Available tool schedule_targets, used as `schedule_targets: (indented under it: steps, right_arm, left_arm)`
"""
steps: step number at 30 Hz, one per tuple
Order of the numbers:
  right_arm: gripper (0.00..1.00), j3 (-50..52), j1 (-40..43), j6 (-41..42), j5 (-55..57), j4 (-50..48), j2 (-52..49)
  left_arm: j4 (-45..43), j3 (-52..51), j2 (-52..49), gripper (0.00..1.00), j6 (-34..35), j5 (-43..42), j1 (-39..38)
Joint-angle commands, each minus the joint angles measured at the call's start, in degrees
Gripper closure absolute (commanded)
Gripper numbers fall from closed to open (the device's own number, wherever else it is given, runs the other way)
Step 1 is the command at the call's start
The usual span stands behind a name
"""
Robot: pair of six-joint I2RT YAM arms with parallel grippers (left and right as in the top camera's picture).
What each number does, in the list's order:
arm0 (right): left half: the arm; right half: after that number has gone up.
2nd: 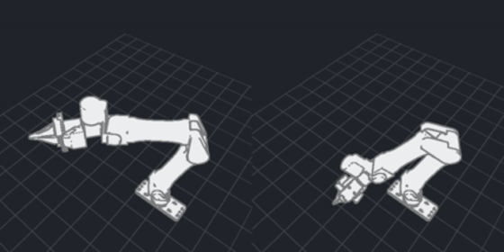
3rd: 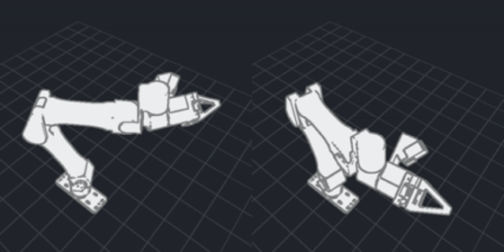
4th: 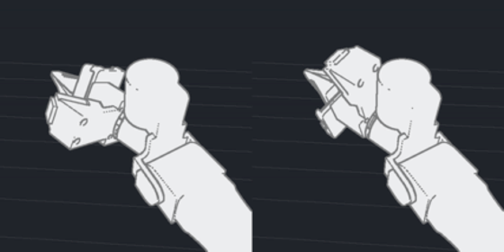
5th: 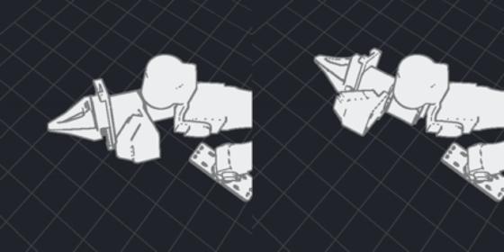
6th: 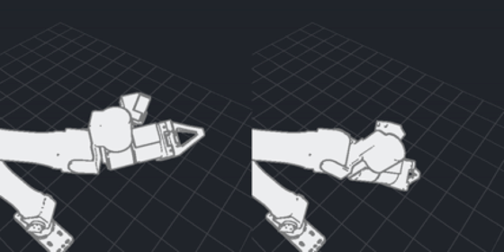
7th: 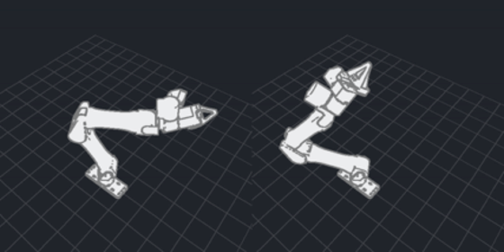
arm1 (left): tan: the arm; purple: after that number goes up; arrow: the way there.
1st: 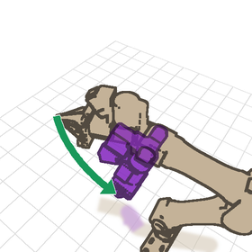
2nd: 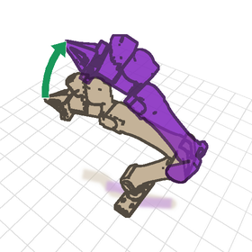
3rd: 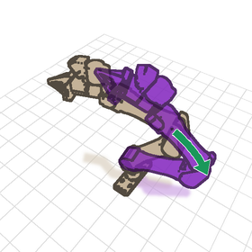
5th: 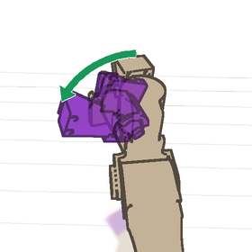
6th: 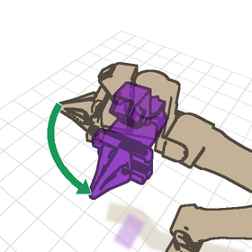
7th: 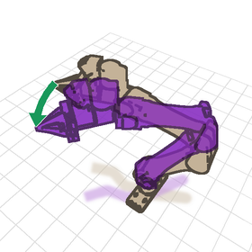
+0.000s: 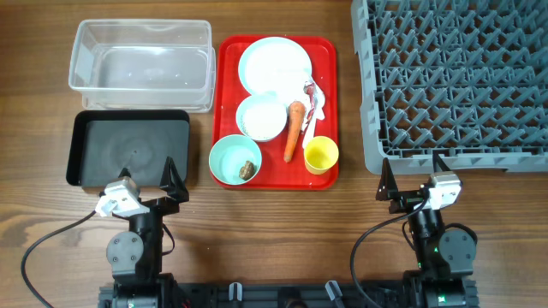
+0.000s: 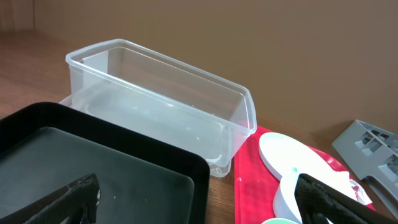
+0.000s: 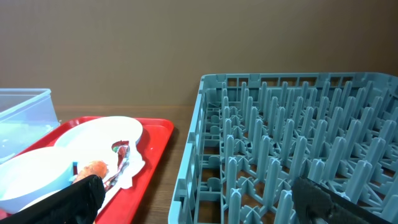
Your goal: Sort waste into correct bins and load items into the dishwasher rack
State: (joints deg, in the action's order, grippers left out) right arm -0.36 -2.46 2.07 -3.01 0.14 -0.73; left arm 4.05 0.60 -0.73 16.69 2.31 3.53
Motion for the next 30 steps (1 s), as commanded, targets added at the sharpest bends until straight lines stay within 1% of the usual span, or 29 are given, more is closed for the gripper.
schedule_targets:
  steps: [1, 14, 16, 18, 30]
  right_arm:
    - [0.00, 0.07, 0.28, -0.44, -0.70, -0.28, 0.15]
    - [0.00, 0.07, 0.28, -0.42, -0.70, -0.28, 0.15]
    - [0.00, 0.07, 0.28, -2.16, 0.63, -0.31, 0.15]
    - [0.00, 0.07, 0.28, -8.07, 2.05, -0.48, 0.15]
    - [0.00, 0.07, 0.28, -8.07, 2.03, -0.57, 0.15]
  left_arm:
    - [-0.13, -0.26, 0.35, 0.00, 0.48, 0.13, 0.50]
    - [-0.13, -0.26, 0.35, 0.00, 0.48, 0.13, 0.50]
    - [-0.13, -0.26, 0.35, 0.00, 0.48, 0.13, 0.50]
    - [-0.15, -0.26, 0.35, 0.00, 0.48, 0.13, 0.50]
    - [-0.17, -0.26, 0.35, 0.00, 0.50, 0.13, 0.50]
